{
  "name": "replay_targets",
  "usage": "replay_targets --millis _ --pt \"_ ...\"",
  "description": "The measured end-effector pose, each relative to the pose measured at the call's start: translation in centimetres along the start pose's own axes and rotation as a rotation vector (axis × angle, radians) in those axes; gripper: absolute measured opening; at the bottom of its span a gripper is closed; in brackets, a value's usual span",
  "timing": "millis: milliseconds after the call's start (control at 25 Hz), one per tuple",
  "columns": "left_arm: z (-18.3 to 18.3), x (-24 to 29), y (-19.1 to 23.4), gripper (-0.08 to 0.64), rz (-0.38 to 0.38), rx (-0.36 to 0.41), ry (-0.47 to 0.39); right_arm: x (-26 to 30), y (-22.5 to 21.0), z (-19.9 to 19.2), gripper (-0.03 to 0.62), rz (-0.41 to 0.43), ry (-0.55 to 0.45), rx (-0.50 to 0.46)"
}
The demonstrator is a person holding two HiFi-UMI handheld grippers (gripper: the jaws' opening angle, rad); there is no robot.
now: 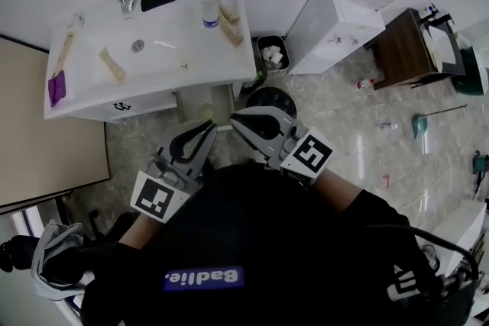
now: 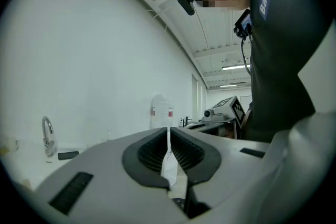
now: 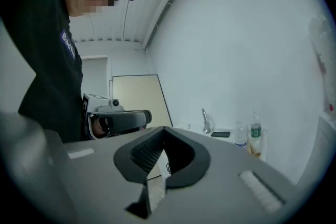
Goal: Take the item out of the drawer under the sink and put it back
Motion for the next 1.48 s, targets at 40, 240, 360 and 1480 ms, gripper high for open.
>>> replay_targets --millis 40,240,360,1480 --pt "0.1 -0.2 -0.1 0.020 -0.002 -0.006 -0.008 0.0 0.5 0.5 0.002 0.010 -0.008 -0.017" --pt "-0.3 -1.2 -0.7 0.006 0.006 -0.049 -0.034 0.1 2.8 1.5 0.002 0.043 -0.020 -0.089" --pt "-0.4 -1.4 -1.1 0.005 -0.002 -0.051 -0.029 -0.1 3.2 1.7 0.001 0.046 -0.032 -0.099" --pt "-0.8 -2.0 -2.6 0.005 -0.006 -0.035 -0.018 -1.3 4.2 0.6 0.000 0.034 -0.008 -0.089"
Point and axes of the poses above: the fingertips, and each gripper's own axes: x forward along the fingers, y to its left, z out of its top, the point moved 1 cm from there along -x, backward along the fingers, and after that the axes turned 6 degrees about z, right-handed, at the moved point
